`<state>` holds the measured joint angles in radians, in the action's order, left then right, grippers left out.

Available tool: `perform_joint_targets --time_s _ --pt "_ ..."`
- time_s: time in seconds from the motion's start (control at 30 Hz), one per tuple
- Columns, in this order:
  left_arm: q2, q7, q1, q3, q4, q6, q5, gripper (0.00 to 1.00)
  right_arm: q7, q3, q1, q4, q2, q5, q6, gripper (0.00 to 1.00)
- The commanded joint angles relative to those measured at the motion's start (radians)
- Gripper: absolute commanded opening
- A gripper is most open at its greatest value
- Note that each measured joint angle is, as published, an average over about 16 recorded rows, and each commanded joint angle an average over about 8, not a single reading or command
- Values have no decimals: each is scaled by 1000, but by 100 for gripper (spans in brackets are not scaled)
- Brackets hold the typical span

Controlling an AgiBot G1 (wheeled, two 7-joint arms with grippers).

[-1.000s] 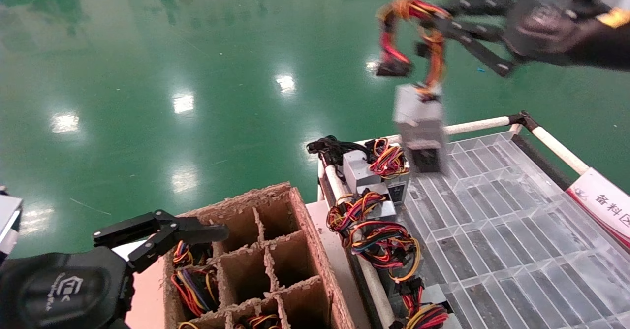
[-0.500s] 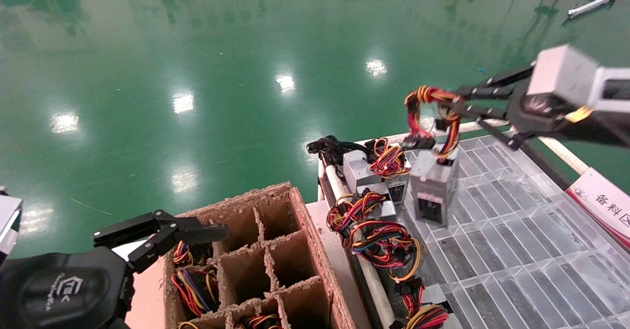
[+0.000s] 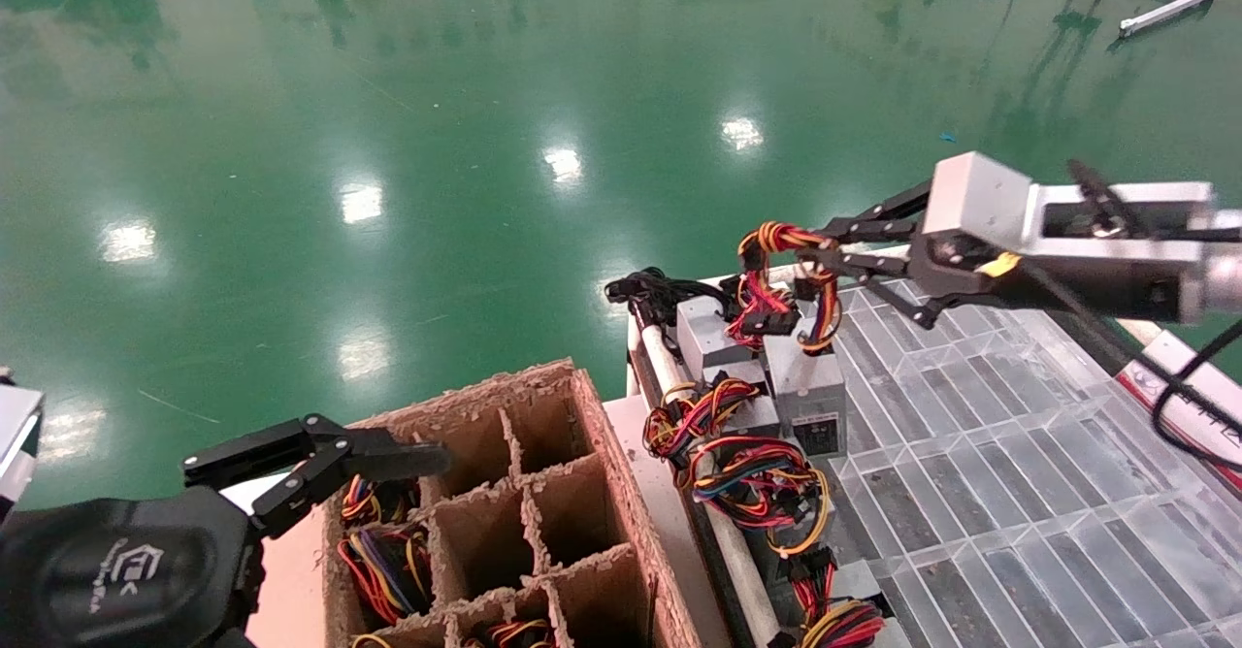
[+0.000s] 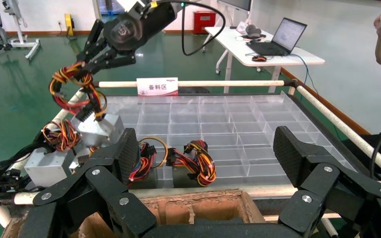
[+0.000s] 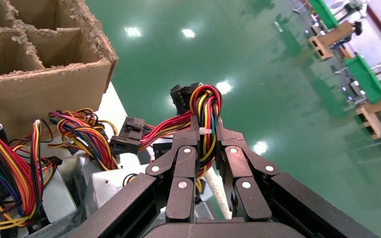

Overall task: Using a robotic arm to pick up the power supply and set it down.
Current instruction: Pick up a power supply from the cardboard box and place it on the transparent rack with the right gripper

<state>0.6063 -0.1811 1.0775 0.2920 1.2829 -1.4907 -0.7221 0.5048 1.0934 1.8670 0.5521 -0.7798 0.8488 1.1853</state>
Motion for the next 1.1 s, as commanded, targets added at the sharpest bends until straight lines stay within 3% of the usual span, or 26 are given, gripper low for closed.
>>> perform_joint_targets --time_s 0.03,0.73,1.1 --pt "0 0 0 0 0 0 0 100 15 2 1 -36 -24 1 11 0" --pt "-1 1 0 1 0 1 1 100 175 -2 -9 -378 -104 -7 89 0" --pt "-1 1 0 2 0 1 1 100 207 9 30 -501 -139 16 5 0"
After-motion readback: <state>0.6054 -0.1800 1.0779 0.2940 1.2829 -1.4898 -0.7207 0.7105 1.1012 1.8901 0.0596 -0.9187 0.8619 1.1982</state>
